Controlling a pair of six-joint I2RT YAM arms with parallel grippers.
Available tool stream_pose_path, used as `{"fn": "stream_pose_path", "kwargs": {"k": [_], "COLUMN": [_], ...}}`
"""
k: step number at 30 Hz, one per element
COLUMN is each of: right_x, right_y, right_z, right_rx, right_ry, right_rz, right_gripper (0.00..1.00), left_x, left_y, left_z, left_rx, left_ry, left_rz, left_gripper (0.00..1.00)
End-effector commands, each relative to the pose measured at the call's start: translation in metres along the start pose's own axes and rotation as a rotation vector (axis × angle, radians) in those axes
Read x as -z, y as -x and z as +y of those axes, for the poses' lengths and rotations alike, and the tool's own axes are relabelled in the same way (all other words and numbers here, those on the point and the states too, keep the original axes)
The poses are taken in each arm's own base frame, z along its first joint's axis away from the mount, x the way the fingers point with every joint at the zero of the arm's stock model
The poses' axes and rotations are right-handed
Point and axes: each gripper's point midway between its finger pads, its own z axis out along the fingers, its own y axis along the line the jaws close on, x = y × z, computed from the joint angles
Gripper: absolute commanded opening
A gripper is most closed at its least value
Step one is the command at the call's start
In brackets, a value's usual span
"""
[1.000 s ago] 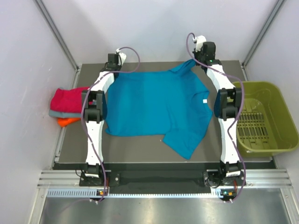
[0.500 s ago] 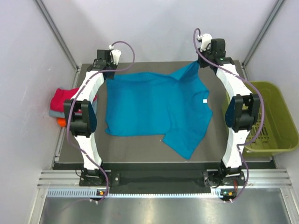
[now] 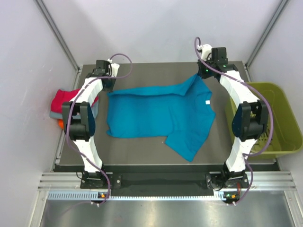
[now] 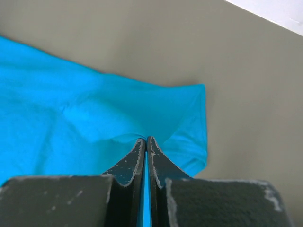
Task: Fold and stack the t-shirts
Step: Fold the tshirt
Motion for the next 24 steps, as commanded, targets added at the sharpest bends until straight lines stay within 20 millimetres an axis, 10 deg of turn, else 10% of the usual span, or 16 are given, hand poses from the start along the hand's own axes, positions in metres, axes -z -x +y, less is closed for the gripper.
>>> {"fn": "stream_pose_path", "kwargs": {"k": [1, 24], "right_x": [0.044, 0.057], "right_y": [0.041, -0.023], "right_z": [0.009, 0.046], "right_rx": [0.009, -0.020], "right_ry": [-0.003, 0.070], "right_rz": [-0.112, 0.015], "right_gripper": [0.00, 0.00], "left_x": [0.031, 0.020], "left_y": [0.015, -0.014], "left_z": [0.018, 0.012], "left_rx": [0.029, 0.019], "left_ry": [0.029, -0.009], "left_rz": [-0.073, 0.029], "left_gripper": [0.00, 0.00]}}
